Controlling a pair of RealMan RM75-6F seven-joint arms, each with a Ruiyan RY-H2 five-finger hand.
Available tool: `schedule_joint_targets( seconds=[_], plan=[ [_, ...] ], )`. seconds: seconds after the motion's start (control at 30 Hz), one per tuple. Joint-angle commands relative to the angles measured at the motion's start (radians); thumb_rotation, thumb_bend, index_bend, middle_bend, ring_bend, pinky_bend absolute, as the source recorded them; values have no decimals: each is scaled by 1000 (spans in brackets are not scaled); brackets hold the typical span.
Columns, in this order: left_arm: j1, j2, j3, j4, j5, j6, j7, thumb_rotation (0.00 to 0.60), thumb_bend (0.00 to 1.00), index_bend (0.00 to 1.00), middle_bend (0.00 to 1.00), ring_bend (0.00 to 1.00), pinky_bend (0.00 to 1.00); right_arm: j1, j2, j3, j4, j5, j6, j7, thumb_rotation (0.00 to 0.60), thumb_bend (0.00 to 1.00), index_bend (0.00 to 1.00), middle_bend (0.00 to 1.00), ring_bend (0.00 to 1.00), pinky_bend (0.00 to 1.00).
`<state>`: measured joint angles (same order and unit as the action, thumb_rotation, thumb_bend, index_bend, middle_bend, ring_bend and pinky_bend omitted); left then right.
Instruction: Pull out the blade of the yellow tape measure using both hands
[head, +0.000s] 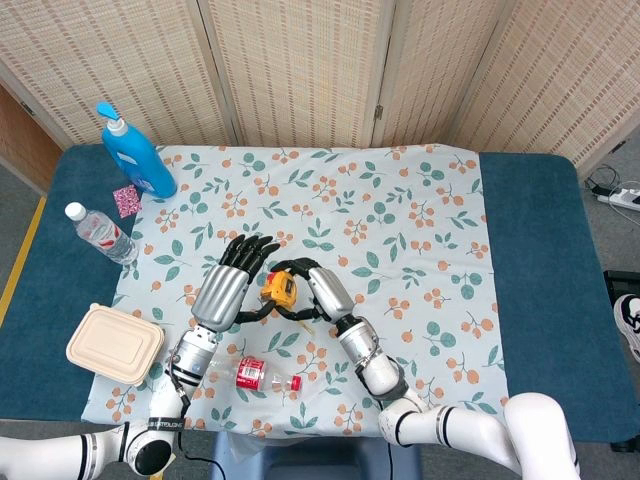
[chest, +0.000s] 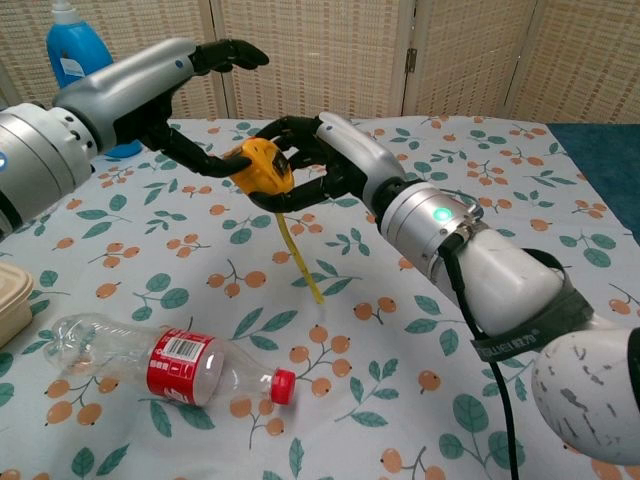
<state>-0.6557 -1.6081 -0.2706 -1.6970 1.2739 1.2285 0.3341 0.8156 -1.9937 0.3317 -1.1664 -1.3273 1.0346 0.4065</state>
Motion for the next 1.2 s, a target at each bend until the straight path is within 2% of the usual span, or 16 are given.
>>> schedule_joint_targets(
  seconds=[0.03, 0.2, 0.43, 0.6, 0.73, 0.9, 1.2],
  plan=[
    [3, 5, -2, -2, -4, 7, 3, 600, 323, 166, 112, 89, 0, -2, 3, -3, -3, 1, -1, -1, 600, 387, 576, 493, 358, 159],
    [6, 10, -4, -7, -4, 17, -3, 600, 338, 181, 113, 90, 0, -4, 5, -3, -7, 4, -4, -4, 600, 387, 576, 493, 358, 159],
    [9, 13, 5, -5, 2, 21, -19, 600, 475, 221, 113, 95, 0, -2, 3, 2, -7, 11, -8, -11, 600, 387, 576, 493, 359, 159],
    [9, 15, 11, 1, 5, 20, -20, 600, 531, 315, 112, 95, 0, 0, 2, 6, -5, 16, -13, -10, 600, 387, 576, 493, 358, 159],
    [7, 15, 15, 7, 2, 16, -14, 600, 554, 419, 114, 96, 0, 2, 0, 7, -5, 17, -15, -8, 600, 387, 576, 493, 358, 159],
    [7, 12, 16, 18, 5, 23, -11, 600, 584, 501, 133, 103, 0, 3, 0, 11, -2, 19, -16, -3, 600, 387, 576, 493, 359, 158],
    [16, 2, 18, 49, 35, 59, -29, 600, 589, 541, 170, 129, 0, -3, 20, 21, -24, 28, -15, 3, 600, 387, 576, 493, 361, 151]
  ],
)
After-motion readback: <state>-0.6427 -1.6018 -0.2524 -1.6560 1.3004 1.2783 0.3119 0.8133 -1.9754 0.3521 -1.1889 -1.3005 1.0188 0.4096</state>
